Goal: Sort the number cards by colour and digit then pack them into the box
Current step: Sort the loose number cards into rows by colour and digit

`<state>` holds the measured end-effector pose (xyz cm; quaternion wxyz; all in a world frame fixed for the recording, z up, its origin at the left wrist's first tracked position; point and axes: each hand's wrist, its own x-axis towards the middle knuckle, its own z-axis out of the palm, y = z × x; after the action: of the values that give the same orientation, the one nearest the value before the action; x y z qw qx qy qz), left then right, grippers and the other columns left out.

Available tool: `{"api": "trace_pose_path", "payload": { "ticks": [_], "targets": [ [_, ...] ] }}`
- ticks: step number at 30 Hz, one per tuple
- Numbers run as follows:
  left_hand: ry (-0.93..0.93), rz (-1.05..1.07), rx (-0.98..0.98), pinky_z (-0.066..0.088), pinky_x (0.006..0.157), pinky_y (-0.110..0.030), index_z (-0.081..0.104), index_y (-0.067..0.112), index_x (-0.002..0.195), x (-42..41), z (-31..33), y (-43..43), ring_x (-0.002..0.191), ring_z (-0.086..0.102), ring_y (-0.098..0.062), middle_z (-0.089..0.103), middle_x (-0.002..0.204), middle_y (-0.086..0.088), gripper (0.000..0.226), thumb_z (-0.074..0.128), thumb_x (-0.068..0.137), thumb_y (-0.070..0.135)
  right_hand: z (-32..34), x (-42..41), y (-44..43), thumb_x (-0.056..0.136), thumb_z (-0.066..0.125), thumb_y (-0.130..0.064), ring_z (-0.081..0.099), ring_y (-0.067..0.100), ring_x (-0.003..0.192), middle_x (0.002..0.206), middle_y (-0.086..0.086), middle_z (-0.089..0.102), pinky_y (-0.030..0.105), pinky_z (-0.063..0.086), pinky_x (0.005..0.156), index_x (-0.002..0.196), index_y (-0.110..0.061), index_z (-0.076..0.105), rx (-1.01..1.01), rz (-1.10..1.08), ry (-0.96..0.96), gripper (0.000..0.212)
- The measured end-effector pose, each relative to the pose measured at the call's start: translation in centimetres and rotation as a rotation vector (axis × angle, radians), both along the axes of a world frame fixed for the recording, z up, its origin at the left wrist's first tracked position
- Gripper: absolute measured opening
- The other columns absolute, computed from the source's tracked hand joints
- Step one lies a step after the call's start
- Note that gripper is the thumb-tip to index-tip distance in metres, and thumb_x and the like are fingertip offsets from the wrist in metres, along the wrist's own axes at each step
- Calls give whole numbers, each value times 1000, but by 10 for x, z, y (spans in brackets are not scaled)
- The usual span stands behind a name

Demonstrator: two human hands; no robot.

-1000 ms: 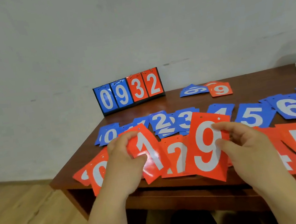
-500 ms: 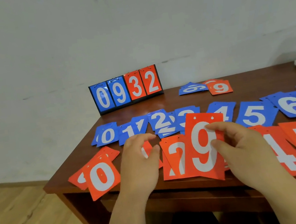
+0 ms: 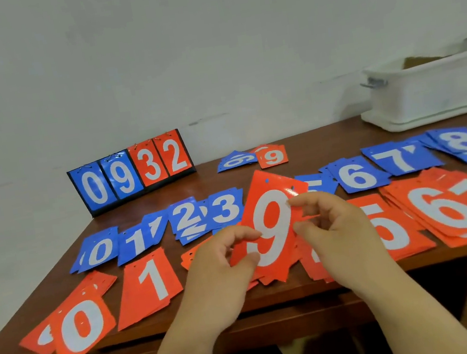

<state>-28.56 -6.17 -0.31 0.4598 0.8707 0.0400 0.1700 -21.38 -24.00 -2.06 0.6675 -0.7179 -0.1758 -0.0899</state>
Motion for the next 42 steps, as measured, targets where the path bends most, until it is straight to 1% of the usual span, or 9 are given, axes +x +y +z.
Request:
{"api": "trace_pose_path", "payload": {
  "ticks": [4, 9, 19, 23, 27, 30, 34, 39, 42],
  "targets": [
    [-26, -14, -17, 51, 101, -33, 68, 49, 103, 2, -2, -8, 111, 64, -3, 70, 111, 24, 36, 70, 91, 15, 1, 0, -9, 87, 67, 1, 52, -1, 58, 76, -20, 63, 11, 43, 54, 101, -33, 71, 10, 32, 10, 36],
    [-74, -123, -86, 55, 89, -30, 71, 41, 99, 19, -4, -51, 95, 69, -3, 73, 104, 19, 36, 71, 89, 6, 2, -2, -32, 88, 69, -8, 51, 5, 60, 81, 8, 63, 21, 47, 58, 106, -38, 68, -34, -29, 9, 35],
    [-74, -461, 1, 44, 59, -16, 65, 44, 98, 97, 6, -222, 59, 51, -1, 58, 72, 18, 36, 68, 89, 10, 16, 21, -208, 90, 71, -21, 65, 7, 94, 102, -26, 64, 28, 59, 78, 110, -45, 61, -83, -539, 19, 33],
    [-7, -562, 114, 45, 62, -12, 65, 43, 103, 120, 7, -281, 75, 57, 1, 58, 92, 19, 27, 64, 94, 17, 18, 39, -275, 92, 68, -17, 64, 9, 102, 115, -13, 68, 32, 58, 85, 122, -34, 64, -148, -699, 57, 34],
    [11, -621, 157, 52, 85, -20, 70, 37, 115, 134, 2, -326, 93, 61, -1, 64, 101, 17, 26, 66, 95, 20, 20, 55, -320, 97, 62, -18, 62, 11, 103, 115, -11, 64, 27, 55, 82, 127, -30, 63, -190, -748, 100, 32],
    [-8, -637, 224, 45, 77, -11, 69, 35, 118, 140, -4, -346, 92, 60, 0, 65, 101, 17, 25, 63, 97, 23, 22, 72, -350, 97, 59, -15, 61, 15, 106, 115, -10, 63, 38, 58, 89, 125, -31, 65, -213, -755, 128, 32],
    [-15, -569, 316, 39, 70, -8, 65, 42, 117, 152, -13, -347, 94, 57, 3, 61, 105, 21, 23, 63, 97, 30, 23, 109, -398, 91, 52, -5, 61, 20, 106, 121, -2, 66, 36, 55, 86, 118, -25, 68, -475, -751, 180, 38],
    [21, -504, 371, 48, 78, -18, 63, 46, 111, 162, -15, -340, 96, 58, 1, 62, 106, 22, 20, 64, 96, 33, 0, 141, -412, 90, 63, -25, 57, 27, 114, 127, 1, 62, 44, 54, 92, 127, -35, 62, -1025, -760, 363, 39],
    [39, -461, 369, 47, 76, -18, 64, 45, 109, 165, -5, -330, 96, 58, 2, 60, 104, 22, 18, 65, 94, 34, 7, 139, -398, 91, 57, -22, 56, 27, 113, 124, 3, 60, 46, 53, 93, 125, -36, 63, -983, -894, 282, 38]
  ]
}}
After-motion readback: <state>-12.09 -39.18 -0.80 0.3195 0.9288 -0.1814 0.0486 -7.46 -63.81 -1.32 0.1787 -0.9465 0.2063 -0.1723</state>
